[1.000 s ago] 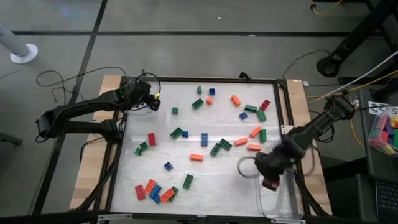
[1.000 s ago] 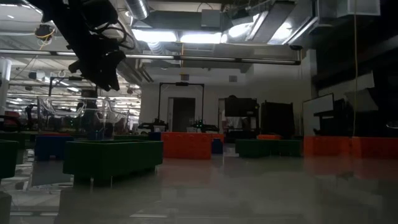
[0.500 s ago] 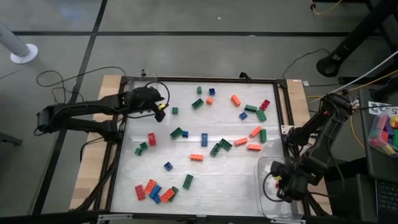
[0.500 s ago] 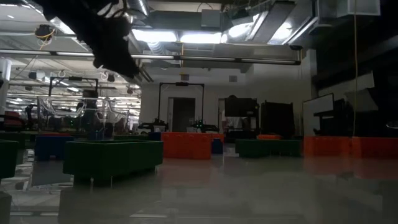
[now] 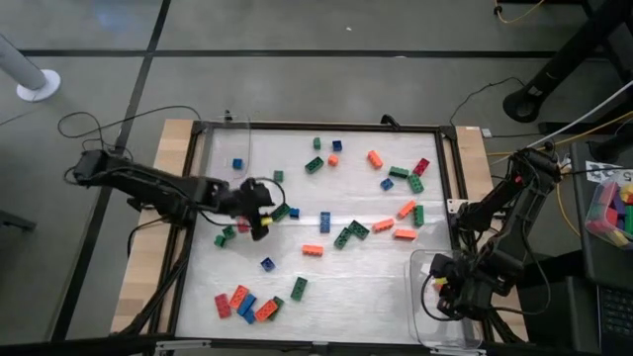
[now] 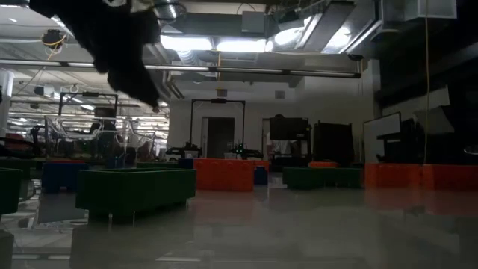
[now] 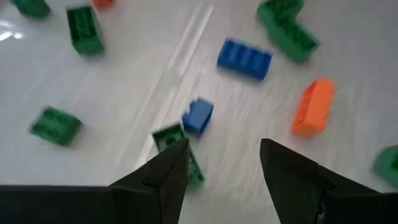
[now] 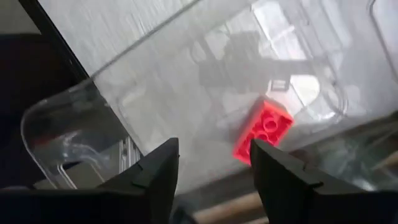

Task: Sort blocks by size
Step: Put the 8 stud green game piece into the bottom transparent bin

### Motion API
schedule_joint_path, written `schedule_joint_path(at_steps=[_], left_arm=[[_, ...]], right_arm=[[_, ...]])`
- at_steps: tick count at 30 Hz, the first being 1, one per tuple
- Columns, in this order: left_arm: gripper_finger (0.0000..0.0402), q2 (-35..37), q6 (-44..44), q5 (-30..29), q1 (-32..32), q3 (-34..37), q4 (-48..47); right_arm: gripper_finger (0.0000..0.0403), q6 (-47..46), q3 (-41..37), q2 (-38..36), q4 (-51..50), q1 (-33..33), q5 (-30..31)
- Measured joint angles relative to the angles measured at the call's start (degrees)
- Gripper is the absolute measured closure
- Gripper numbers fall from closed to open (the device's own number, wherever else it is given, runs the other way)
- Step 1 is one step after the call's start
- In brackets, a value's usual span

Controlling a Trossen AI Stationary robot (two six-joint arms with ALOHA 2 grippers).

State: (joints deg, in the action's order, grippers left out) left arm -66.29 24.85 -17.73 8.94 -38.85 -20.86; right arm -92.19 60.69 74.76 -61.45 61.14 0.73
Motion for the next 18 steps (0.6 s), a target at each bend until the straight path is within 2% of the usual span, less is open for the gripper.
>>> schedule_joint_path(at_steps=[7, 13, 18], left_arm=[[0.0218, -9.8, 0.7, -4.3, 2.2, 0.0, 1.0], [0.0218, -15.5, 3.9, -12.5, 2.2, 0.0, 0.9], [0.0218, -17.0, 8.2, -13.1, 1.8, 0.0, 0.9]], right_arm=[[0.0203, 2.7, 0.0, 0.0, 0.1, 0.0, 5.7], [0.0203, 2.8, 0.0, 0.0, 0.6, 0.0, 8.7], [0.0203, 2.8, 0.0, 0.0, 1.9, 0.0, 8.8]])
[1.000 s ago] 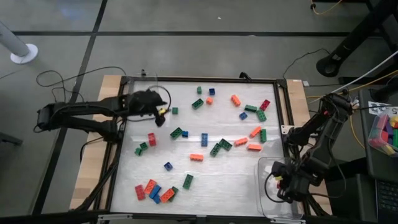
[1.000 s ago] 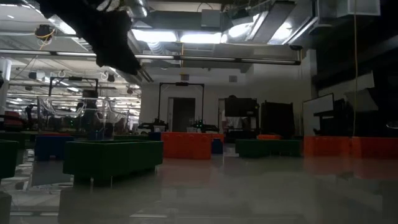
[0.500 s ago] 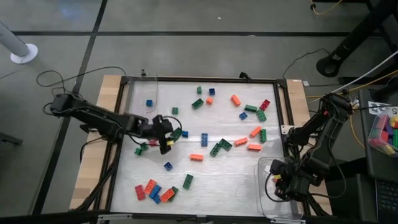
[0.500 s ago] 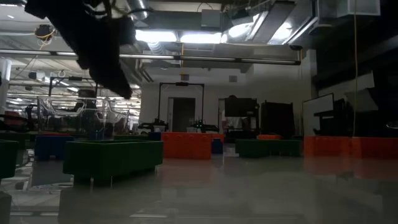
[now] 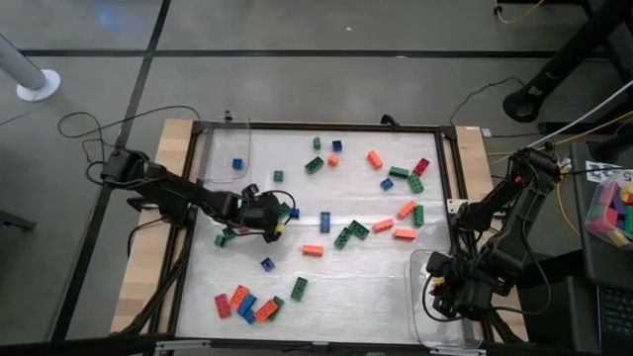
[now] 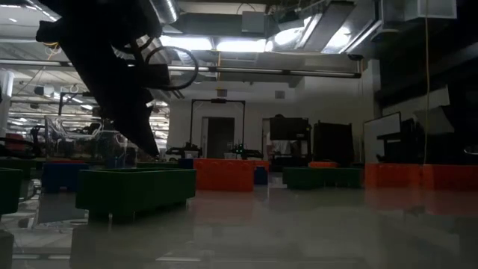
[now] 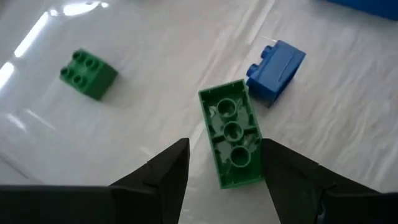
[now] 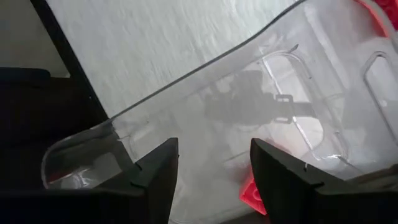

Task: Sort blocks by size
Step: Put the 8 stud green game piece into the bottom transparent bin

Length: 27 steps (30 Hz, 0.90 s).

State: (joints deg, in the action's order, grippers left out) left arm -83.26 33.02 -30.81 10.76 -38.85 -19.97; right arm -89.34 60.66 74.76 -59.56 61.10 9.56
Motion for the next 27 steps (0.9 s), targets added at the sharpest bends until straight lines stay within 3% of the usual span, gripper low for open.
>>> schedule_joint_path(at_steps=[12, 27], left_arm=[[0.0218, -1.4, 8.5, 0.1, 0.0, 0.0, 0.5], [0.0218, -10.0, 8.7, -1.0, -0.4, -0.3, 8.5]], right_arm=[[0.0203, 0.0, 0.0, 0.0, 0.1, 0.0, 0.1], [0.0203, 0.1, 0.0, 0.0, -0.1, 0.0, 0.6]])
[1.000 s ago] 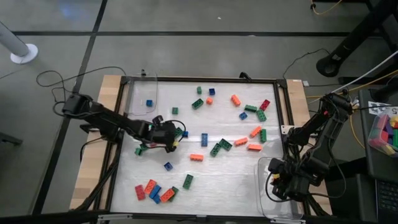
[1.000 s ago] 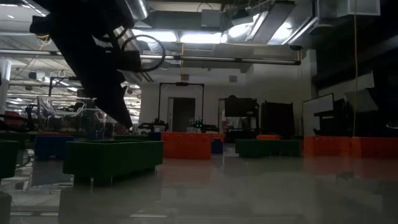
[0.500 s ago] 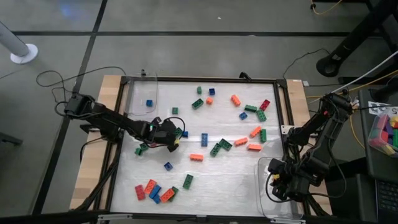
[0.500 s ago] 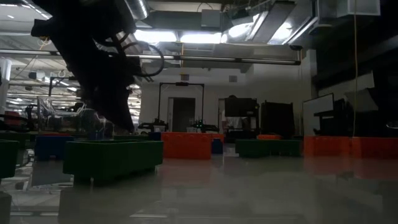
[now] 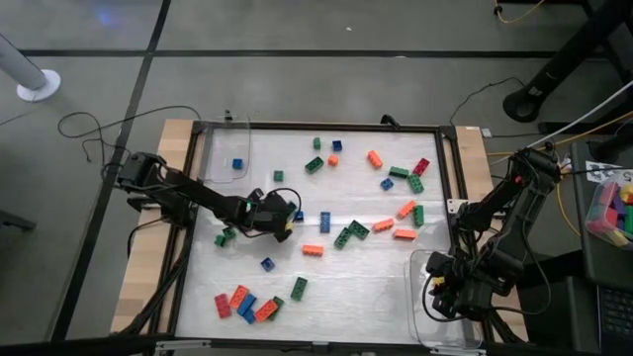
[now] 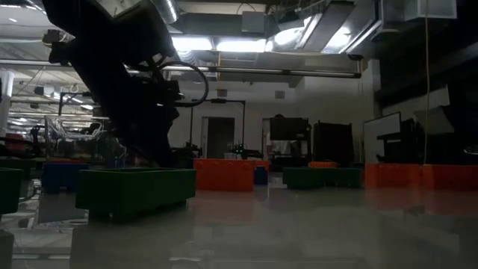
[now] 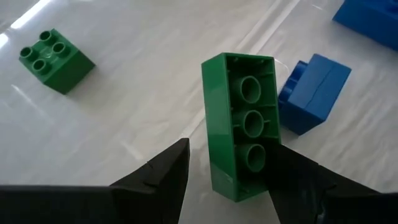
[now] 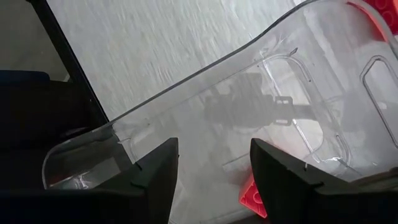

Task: Sort blocks by size
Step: Put the 8 stud green game piece into the bottom transparent bin

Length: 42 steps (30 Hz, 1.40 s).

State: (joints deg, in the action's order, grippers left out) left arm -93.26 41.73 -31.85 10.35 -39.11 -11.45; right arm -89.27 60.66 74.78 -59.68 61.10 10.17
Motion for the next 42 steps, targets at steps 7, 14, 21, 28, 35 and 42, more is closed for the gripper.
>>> schedule_joint_path(at_steps=[7, 14, 21, 28, 35, 42], left_arm=[[0.0269, 1.2, -3.0, 1.9, 0.0, -0.1, 3.5], [0.0332, 3.9, -7.9, 2.4, 0.1, -2.6, 4.7], [0.0331, 4.5, -7.3, 9.2, 0.8, -5.5, 16.1], [0.0316, -1.1, -14.5, 12.0, 4.6, -5.9, 55.3], [0.0324, -13.1, -21.7, 11.9, 7.3, -19.4, 60.8], [0.0313, -28.0, -27.5, 12.3, 7.8, -40.8, 51.5]], right_arm=[[0.0203, 0.0, 0.0, 0.0, 0.0, 0.0, 0.4], [0.0203, 2.7, 0.0, 0.0, 0.0, 0.0, 5.3], [0.0203, 5.6, 0.0, 0.0, 0.1, 0.0, 6.1], [0.0203, 10.1, 0.0, 0.0, 1.5, 0.0, 11.5], [0.0203, 19.8, 0.0, 0.0, 11.2, 0.0, 13.2], [0.0203, 24.3, 3.7, -0.3, 16.3, 0.1, 12.8]])
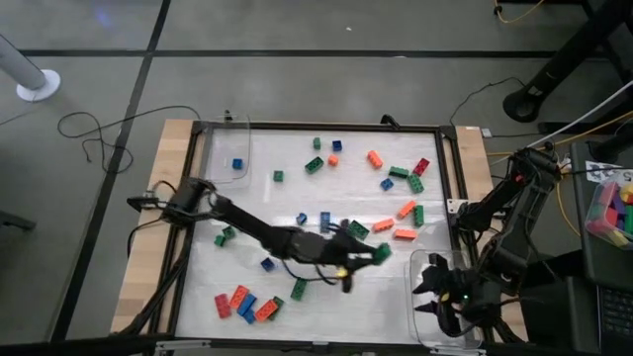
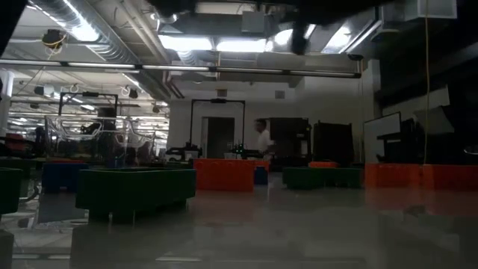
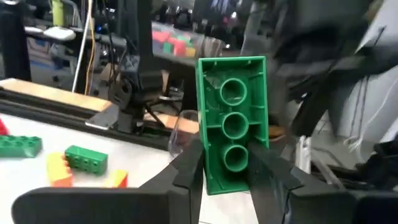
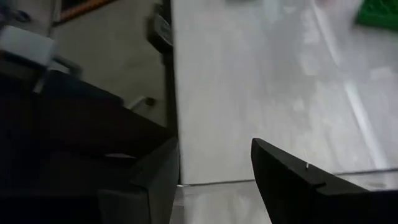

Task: Sort blocks by size
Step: Put the 8 stud green game piece into the bottom transparent bin

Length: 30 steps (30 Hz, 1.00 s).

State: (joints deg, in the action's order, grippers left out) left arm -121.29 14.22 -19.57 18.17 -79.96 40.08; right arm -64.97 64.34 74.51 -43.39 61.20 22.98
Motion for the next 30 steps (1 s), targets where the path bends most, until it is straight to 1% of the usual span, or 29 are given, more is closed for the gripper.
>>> schedule_joint_path(at_steps=[3, 8, 12, 16, 21, 26, 28, 30], left_arm=[[0.0314, -6.2, 0.3, 1.3, 0.0, -7.8, -2.5], [0.0312, -15.5, 0.3, 3.6, -0.1, -19.3, -1.9], [0.0309, -21.8, 0.6, 3.6, -0.1, -26.8, -2.1], [0.0309, -26.4, 0.6, 3.6, -0.2, -33.1, -2.0], [0.0302, -29.5, 0.7, 3.6, -0.6, -37.8, -1.6], [0.0287, -30.2, 0.4, 3.6, -0.9, -39.0, -1.7], [0.0283, -30.2, 0.1, 3.6, -0.9, -39.1, -2.1], [0.0281, -30.2, -0.1, 3.6, -0.9, -39.1, -2.5]], right_arm=[[0.0203, 3.7, 3.9, 0.0, -1.4, 0.1, 0.7], [0.0203, 9.1, 8.9, 0.0, -6.0, -0.1, 7.3], [0.0203, 10.0, 9.6, 0.0, -8.0, -0.1, 10.5], [0.0203, 9.9, 8.9, 0.0, -8.4, -0.1, 10.9], [0.0203, 9.8, 8.8, 1.4, -8.9, -0.2, 11.4], [0.0203, 9.6, 8.8, 4.6, -10.8, -0.2, 10.9], [0.0203, 7.0, 8.8, 5.9, -13.5, -0.2, 10.8], [0.0203, 2.2, 8.8, 6.8, -17.4, -0.2, 9.1]])
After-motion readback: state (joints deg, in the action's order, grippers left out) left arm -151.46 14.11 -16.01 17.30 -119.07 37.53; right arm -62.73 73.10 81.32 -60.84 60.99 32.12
